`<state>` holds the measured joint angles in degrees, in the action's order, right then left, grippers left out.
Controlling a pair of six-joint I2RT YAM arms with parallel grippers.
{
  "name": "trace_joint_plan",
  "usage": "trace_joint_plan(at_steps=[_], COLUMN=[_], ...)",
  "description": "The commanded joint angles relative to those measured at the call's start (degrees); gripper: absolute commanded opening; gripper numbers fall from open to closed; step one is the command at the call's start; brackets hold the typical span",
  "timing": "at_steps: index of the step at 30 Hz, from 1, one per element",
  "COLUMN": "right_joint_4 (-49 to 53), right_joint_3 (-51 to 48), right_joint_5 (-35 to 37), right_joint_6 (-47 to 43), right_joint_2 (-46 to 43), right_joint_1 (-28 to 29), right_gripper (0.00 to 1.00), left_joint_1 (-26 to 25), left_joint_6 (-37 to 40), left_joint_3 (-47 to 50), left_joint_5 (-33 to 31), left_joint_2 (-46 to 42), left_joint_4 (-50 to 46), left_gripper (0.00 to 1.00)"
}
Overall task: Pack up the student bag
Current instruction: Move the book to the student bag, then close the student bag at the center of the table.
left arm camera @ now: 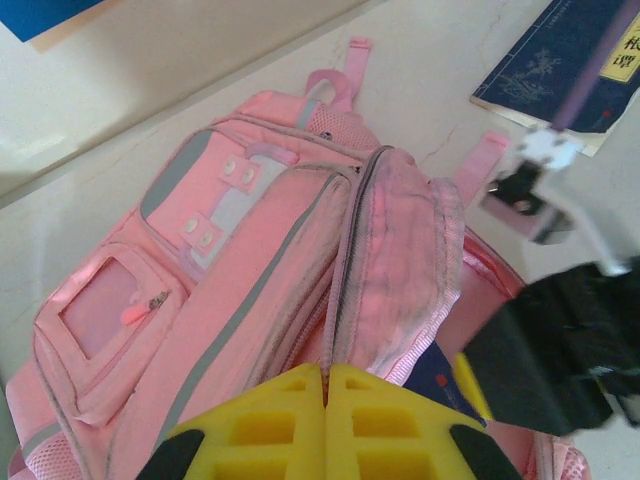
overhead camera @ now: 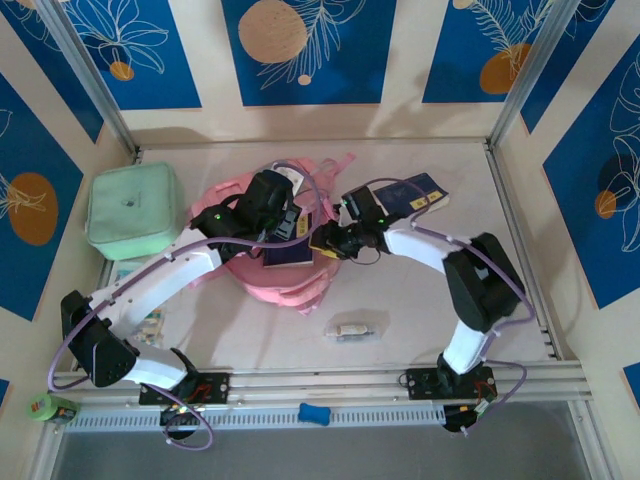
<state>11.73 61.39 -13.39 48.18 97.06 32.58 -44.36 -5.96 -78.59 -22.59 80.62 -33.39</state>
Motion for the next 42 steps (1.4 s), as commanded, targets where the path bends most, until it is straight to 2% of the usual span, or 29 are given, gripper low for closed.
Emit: trace_joint_plan(at_steps=[1, 3, 5, 7, 11, 15, 18, 24, 28, 33, 36, 39, 42], right_joint_4=[6.1, 5.0, 2.9, 1.6, 0.7, -3.8, -4.9, -5.7, -4.7, -5.5, -3.0, 2.1, 6.4], right_joint_3=[-2.0, -2.3, -1.4, 0.3, 2.2, 1.7, 4.3, 11.6, 11.6, 3.0, -1.9, -4.6, -7.6], right_joint_5=[4.4, 4.9, 5.0, 5.5, 9.4, 12.2, 17.9, 19.4, 20.4, 20.4, 20.4, 21.7, 23.3], right_joint_6=[-2.5, -1.4, -0.2, 0.2, 0.9, 2.9, 1.7, -0.3, -0.6, -0.9, -1.3, -2.7, -3.5], right_joint_2=[-2.9, -2.1, 0.0, 2.3, 6.8, 6.6, 6.7, 12.2, 12.3, 3.3, -2.7, -8.3, -13.6], right_joint_1=[2.5, 5.1, 7.3, 8.9, 9.8, 7.5, 7.2, 8.6, 9.7, 8.8, 8.2, 7.4, 6.2], right_gripper=[0.36, 0.29, 0.17, 0.12, 0.05, 0.02, 0.00, 0.00, 0.00, 0.01, 0.06, 0.11, 0.20], left_joint_1=[0.4, 0.4, 0.4, 0.4, 0.4, 0.3, 0.4, 0.4, 0.5, 0.5, 0.5, 0.4, 0.4], left_joint_6=[-0.9, -0.8, -0.9, -0.7, -0.2, 0.3, 0.1, -0.7, -1.1, -1.4, -2.8, -3.7, -5.2], left_joint_3=[-1.8, -1.5, -1.3, -1.3, -1.7, -1.4, -1.3, -0.8, -0.8, 0.0, 2.0, 5.1, 7.7], left_joint_5=[0.5, 0.3, -0.3, 0.0, -0.3, -1.2, -0.9, -0.7, -0.8, 0.7, 2.4, 7.3, 8.9], left_joint_2=[-2.5, -2.5, -2.5, -2.7, -2.5, -3.1, -3.3, -3.9, -3.8, -4.1, -5.1, -5.5, -5.1], left_joint_4=[4.2, 4.4, 4.4, 4.5, 3.4, 2.6, 1.9, 2.5, 2.1, 1.4, 1.9, 2.9, 2.5], left_gripper=[0.00, 0.00, 0.00, 0.00, 0.00, 0.00, 0.00, 0.00, 0.00, 0.00, 0.00, 0.00, 0.00])
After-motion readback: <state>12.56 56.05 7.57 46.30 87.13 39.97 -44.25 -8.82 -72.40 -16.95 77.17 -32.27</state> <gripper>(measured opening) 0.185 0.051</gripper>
